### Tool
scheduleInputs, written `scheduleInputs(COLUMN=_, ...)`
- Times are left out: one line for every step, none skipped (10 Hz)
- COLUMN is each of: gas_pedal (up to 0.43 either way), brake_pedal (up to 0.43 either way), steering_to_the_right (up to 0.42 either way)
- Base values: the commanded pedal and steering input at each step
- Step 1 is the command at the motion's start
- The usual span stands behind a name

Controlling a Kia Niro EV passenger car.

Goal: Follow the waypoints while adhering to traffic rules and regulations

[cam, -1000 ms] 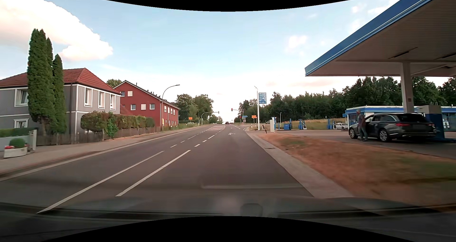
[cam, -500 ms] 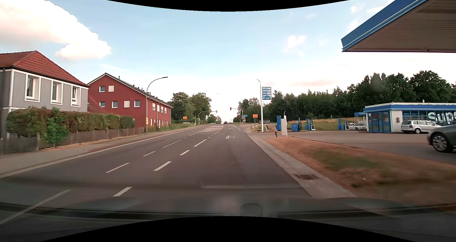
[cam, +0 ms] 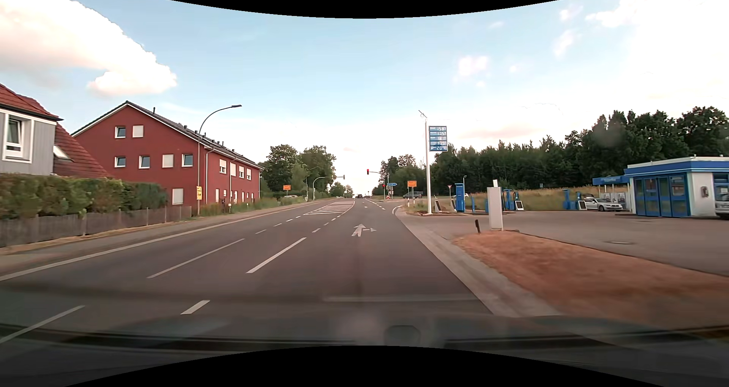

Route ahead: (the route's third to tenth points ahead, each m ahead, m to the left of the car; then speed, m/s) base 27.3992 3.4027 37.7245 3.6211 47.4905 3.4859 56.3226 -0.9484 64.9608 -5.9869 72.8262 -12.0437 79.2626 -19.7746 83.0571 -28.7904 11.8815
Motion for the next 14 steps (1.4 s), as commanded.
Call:
scheduleInputs(gas_pedal=0.11, brake_pedal=0.0, steering_to_the_right=-0.003)
scheduleInputs(gas_pedal=0.11, brake_pedal=0.0, steering_to_the_right=-0.003)
scheduleInputs(gas_pedal=0.11, brake_pedal=0.0, steering_to_the_right=-0.003)
scheduleInputs(gas_pedal=0.11, brake_pedal=0.0, steering_to_the_right=-0.003)
scheduleInputs(gas_pedal=0.11, brake_pedal=0.0, steering_to_the_right=-0.003)
scheduleInputs(gas_pedal=0.11, brake_pedal=0.0, steering_to_the_right=-0.003)
scheduleInputs(gas_pedal=0.11, brake_pedal=0.0, steering_to_the_right=-0.003)
scheduleInputs(gas_pedal=0.11, brake_pedal=0.0, steering_to_the_right=-0.002)
scheduleInputs(gas_pedal=0.11, brake_pedal=0.0, steering_to_the_right=-0.002)
scheduleInputs(gas_pedal=0.11, brake_pedal=0.0, steering_to_the_right=-0.003)
scheduleInputs(gas_pedal=0.11, brake_pedal=0.0, steering_to_the_right=-0.002)
scheduleInputs(gas_pedal=0.11, brake_pedal=0.0, steering_to_the_right=-0.002)
scheduleInputs(gas_pedal=0.11, brake_pedal=0.0, steering_to_the_right=-0.002)
scheduleInputs(gas_pedal=0.11, brake_pedal=0.0, steering_to_the_right=-0.001)
